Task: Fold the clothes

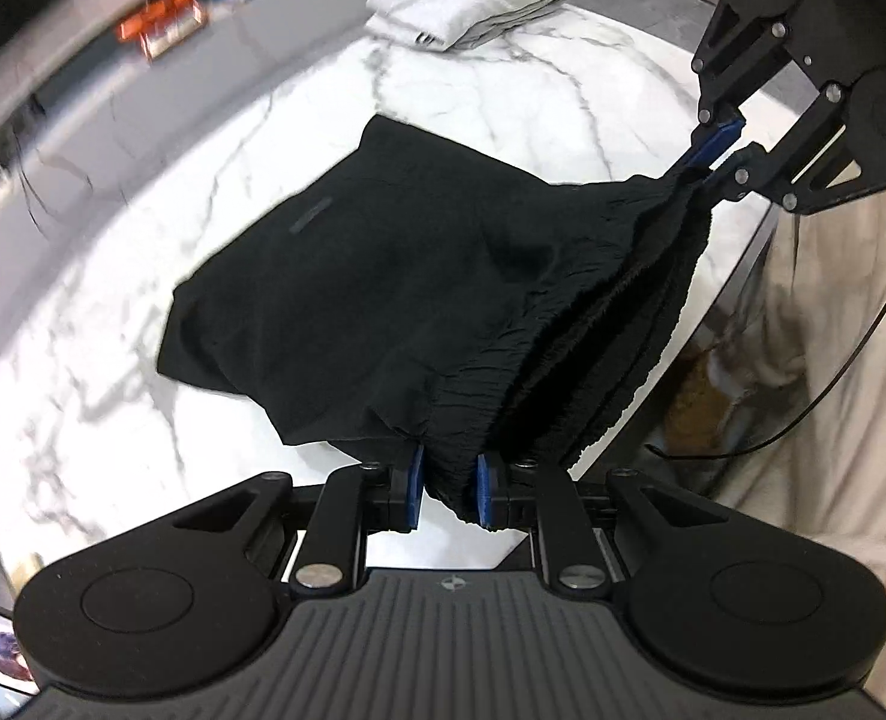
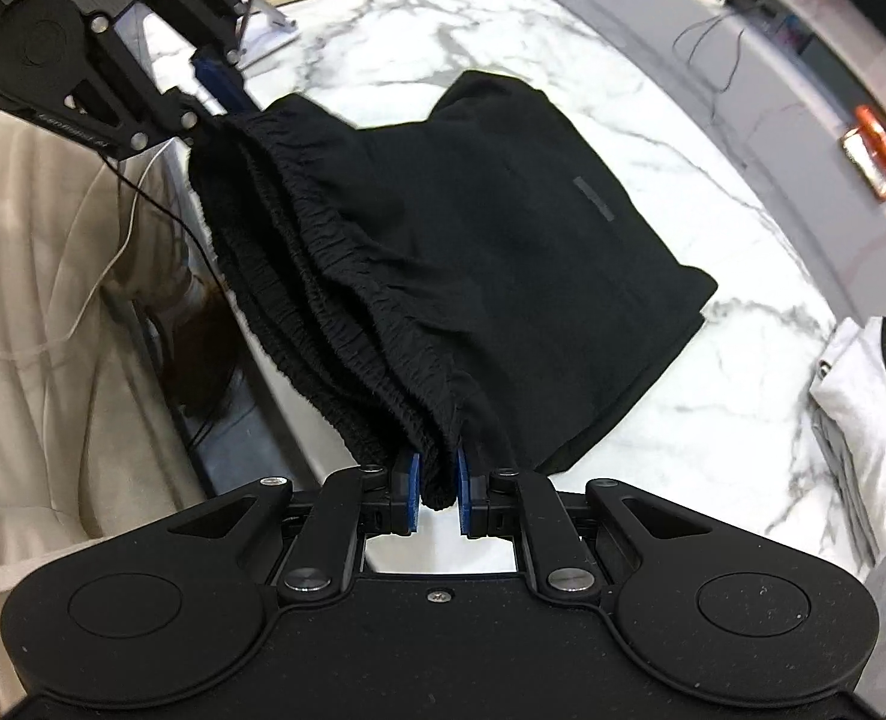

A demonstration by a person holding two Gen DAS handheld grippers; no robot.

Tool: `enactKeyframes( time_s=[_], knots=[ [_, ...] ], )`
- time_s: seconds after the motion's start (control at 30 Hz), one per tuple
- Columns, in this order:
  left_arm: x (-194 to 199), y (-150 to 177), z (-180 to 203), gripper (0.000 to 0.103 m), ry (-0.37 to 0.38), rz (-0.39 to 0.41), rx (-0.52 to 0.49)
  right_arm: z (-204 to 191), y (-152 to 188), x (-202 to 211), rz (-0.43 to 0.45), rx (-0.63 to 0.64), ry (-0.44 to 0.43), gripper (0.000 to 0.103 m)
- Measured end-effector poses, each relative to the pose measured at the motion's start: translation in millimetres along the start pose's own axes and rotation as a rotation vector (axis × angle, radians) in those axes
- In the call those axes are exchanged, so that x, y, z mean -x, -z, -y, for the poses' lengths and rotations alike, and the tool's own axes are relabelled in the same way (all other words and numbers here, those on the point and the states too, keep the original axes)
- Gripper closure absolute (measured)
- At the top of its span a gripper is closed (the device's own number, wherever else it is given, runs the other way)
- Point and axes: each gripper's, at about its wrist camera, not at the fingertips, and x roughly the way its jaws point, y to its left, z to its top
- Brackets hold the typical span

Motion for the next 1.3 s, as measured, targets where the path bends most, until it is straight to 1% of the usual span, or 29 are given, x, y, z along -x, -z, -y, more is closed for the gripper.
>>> enactKeyframes(
  time_s=[0.07,0.1,0.23,0.33,0.4,0.47,0.53,0.63,0.77,0.87,0.9,0.97,1.07,1.13,1.2,1.23,1.27,1.3],
  knots=[
    [0.3,-14.2,-16.3,0.088,0.032,-0.025,0.018,27.0,-23.6,1.1,-0.042,-0.008,-0.040,0.093],
    [-0.8,-26.3,-30.7,0.088,0.049,-0.041,0.032,36.9,-32.4,0.9,-0.057,-0.010,-0.053,0.093],
    [-12.0,-56.3,-69.4,0.088,0.074,-0.090,0.057,79.1,-66.3,-9.1,-0.108,-0.025,-0.104,0.093],
    [-28.6,-75.0,-95.0,0.088,0.079,-0.122,0.077,113.7,-90.1,-26.8,-0.137,-0.045,-0.141,0.093],
    [-46.1,-89.2,-115.1,0.088,0.085,-0.151,0.091,135.4,-103.0,-46.4,-0.163,-0.055,-0.187,0.093],
    [-59.0,-97.1,-126.7,0.088,0.094,-0.167,0.104,152.7,-111.7,-66.7,-0.183,-0.054,-0.219,0.093],
    [-79.9,-108.1,-143.8,0.088,0.108,-0.182,0.133,164.1,-115.4,-77.6,-0.191,-0.062,-0.234,0.093],
    [-108.4,-117.8,-162.4,0.088,0.130,-0.201,0.167,188.1,-120.8,-103.8,-0.209,-0.091,-0.281,0.093],
    [-138.0,-122.4,-184.5,0.088,0.176,-0.212,0.234,213.5,-120.8,-140.1,-0.217,-0.135,-0.332,0.093],
    [-158.2,-121.3,-193.7,0.088,0.186,-0.207,0.261,223.4,-116.0,-159.5,-0.204,-0.167,-0.352,0.091],
    [-165.1,-119.5,-197.6,0.088,0.191,-0.199,0.286,226.8,-114.0,-164.5,-0.194,-0.183,-0.353,0.088],
    [-170.2,-117.1,-202.9,0.086,0.203,-0.180,0.323,232.2,-110.3,-169.6,-0.173,-0.217,-0.343,0.086],
    [-169.3,-106.6,-216.6,0.080,0.241,-0.082,0.443,238.6,-103.8,-167.3,-0.130,-0.271,-0.323,0.081],
    [-162.9,-98.9,-223.7,0.069,0.266,-0.017,0.514,244.1,-99.1,-161.7,-0.093,-0.309,-0.322,0.079],
    [-152.2,-88.7,-229.1,0.065,0.285,0.047,0.584,249.7,-90.4,-149.8,-0.031,-0.372,-0.312,0.070],
    [-145.1,-82.2,-231.1,0.065,0.292,0.083,0.620,250.9,-87.5,-146.1,-0.015,-0.390,-0.309,0.069],
    [-141.8,-79.8,-231.6,0.065,0.293,0.098,0.625,251.7,-82.2,-139.0,0.012,-0.420,-0.305,0.069],
    [-131.6,-72.7,-229.7,0.062,0.301,0.132,0.628,252.0,-77.7,-133.2,0.034,-0.444,-0.302,0.066]
  ],
)
